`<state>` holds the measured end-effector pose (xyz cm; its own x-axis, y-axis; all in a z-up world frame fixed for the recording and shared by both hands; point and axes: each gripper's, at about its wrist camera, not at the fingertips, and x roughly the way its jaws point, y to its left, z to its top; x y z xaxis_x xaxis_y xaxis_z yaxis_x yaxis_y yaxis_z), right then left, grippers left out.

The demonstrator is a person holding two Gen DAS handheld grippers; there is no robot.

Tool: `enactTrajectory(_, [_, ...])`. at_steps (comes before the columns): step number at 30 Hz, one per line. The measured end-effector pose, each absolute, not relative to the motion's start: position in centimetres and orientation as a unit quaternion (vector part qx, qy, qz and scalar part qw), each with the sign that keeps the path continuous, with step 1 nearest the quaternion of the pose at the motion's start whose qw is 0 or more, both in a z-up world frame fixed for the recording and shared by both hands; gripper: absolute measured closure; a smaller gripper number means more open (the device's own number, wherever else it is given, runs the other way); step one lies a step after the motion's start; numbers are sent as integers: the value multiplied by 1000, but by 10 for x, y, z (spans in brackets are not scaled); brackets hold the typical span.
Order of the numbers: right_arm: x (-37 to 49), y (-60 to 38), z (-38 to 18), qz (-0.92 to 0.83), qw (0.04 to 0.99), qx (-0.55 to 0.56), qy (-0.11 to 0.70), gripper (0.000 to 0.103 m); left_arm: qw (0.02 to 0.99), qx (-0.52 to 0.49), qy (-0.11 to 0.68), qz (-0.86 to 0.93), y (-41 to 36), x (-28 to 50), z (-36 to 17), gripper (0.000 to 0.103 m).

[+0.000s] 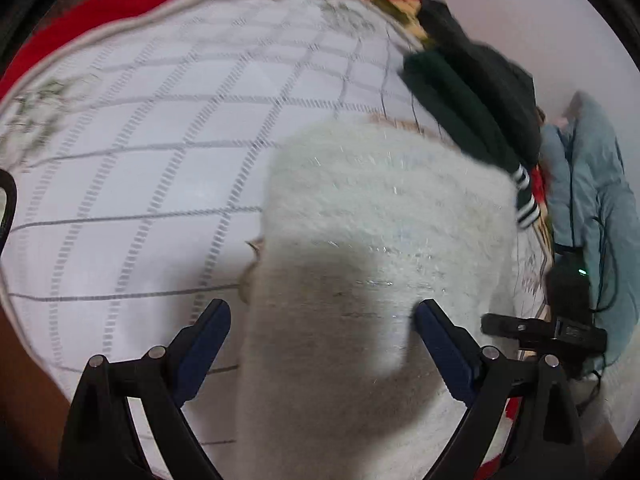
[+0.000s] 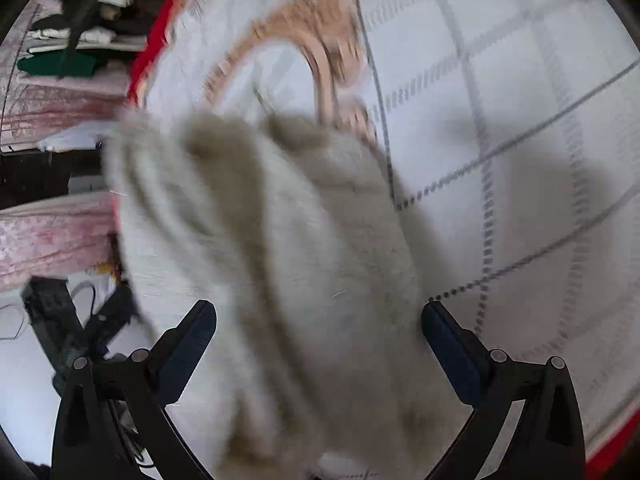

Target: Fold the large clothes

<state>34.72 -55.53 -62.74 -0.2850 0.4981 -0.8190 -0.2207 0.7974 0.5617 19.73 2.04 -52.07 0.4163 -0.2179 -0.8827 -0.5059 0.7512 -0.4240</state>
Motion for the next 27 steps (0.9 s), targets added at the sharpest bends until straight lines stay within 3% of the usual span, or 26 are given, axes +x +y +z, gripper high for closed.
enactTrajectory(3, [345,-542,-656,347,532,149,758,0,768,-342,534,83,18,207,-525,8])
enactTrajectory(7, [343,-532,-641,426,476,208,741,0,772,-325,541,77,20,211,-522,7])
enactTrajectory(14, [339,-520,-675,375,490,215,757,0,773,-318,546,49,19,226,-528,8])
enactTrajectory(19, [322,-499,-664,362,497,232,753,27,800,-264,536,47,25,241,-507,9])
enactTrajectory(24, [303,-488,-651,329,501,304,740,34,810,-237,536,-6,35,270,-481,10])
enactTrajectory(25, [301,-487,-647,324,504,317,736,36,814,-228,533,-30,33,278,-474,12])
enactTrajectory(27, [299,-483,-638,315,513,336,724,39,816,-204,532,-92,20,294,-458,30])
